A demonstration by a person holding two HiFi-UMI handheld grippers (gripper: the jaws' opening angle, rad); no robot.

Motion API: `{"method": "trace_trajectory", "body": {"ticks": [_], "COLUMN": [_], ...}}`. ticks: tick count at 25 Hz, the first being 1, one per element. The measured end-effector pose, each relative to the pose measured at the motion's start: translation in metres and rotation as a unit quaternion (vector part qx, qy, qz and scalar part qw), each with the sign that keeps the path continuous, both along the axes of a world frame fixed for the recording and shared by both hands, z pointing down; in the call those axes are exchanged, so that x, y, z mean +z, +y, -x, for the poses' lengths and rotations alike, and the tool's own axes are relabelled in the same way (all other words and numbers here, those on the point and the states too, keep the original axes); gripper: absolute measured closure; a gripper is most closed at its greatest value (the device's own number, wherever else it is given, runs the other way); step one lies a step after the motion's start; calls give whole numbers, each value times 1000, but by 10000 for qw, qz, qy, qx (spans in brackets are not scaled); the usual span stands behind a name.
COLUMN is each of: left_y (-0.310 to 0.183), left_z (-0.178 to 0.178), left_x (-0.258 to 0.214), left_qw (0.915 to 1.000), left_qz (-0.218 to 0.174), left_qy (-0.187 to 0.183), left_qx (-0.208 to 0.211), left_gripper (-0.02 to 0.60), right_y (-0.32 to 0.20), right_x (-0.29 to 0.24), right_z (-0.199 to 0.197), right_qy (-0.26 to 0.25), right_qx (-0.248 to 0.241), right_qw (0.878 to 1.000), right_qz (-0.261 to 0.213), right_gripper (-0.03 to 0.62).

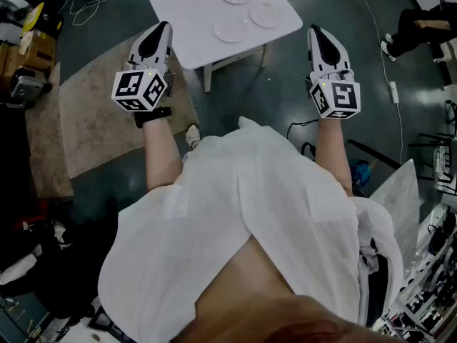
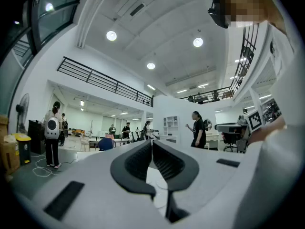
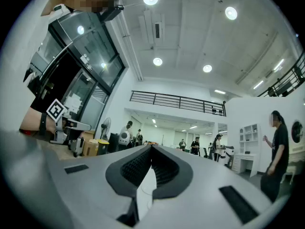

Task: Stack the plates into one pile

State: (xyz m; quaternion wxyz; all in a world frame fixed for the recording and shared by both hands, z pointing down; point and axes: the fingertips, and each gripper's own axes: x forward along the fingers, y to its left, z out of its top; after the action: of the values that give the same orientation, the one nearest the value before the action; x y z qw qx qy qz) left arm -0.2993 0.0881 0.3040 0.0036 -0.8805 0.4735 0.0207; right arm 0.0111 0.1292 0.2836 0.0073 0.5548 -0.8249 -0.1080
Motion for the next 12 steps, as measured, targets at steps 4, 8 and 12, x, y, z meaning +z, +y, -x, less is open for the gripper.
{"method": "trace_trajectory", "body": {"ticks": [4, 8, 12], "left_y": [0, 0, 1], "left_z": [1, 1, 2], "left_x": [-1, 0, 0], "left_qw": [10000, 10000, 9999], "left_qz": [-5, -8, -4], "left_qy": [-12, -12, -8], "left_qx": [-15, -62, -104], "left_gripper": [566, 566, 566], "right_y": [-1, -3, -4], "right_x": [-1, 1, 2], "right_z": [2, 0, 0], "right_qy": [0, 1, -48], "right_qx": [-23, -34, -72], "right_qw": [10000, 10000, 10000], "right_qz": [1, 11, 48], "right_gripper": [568, 568, 568]}}
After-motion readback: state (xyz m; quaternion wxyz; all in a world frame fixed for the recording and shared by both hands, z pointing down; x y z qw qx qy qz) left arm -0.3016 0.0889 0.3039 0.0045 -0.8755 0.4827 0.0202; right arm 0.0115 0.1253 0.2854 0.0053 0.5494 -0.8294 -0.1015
